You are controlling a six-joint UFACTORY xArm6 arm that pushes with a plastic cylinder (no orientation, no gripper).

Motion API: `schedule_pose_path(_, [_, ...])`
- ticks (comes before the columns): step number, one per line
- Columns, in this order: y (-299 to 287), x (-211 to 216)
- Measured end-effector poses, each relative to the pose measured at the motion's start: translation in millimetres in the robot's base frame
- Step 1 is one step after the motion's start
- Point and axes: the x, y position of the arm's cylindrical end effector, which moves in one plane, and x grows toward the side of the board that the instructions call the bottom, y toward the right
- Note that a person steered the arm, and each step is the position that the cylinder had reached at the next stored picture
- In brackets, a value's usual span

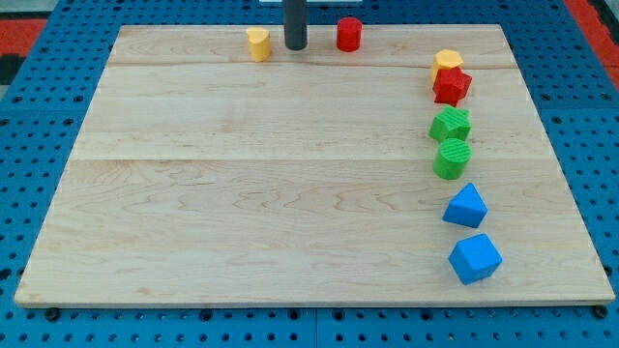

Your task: Move red circle to the top of yellow hexagon

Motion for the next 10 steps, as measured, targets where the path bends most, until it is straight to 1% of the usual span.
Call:
schedule_pose_path(2, [58, -1])
schedule_pose_path(3, [70, -7])
schedule_pose_path(5, [75, -27])
schedule_pose_path(6, [88, -21])
schedule_pose_path(7, [126, -12])
schedule_pose_path(8, [141, -14])
schedule_pose_path(9, [141, -21])
schedule_pose_path(10, [161, -24])
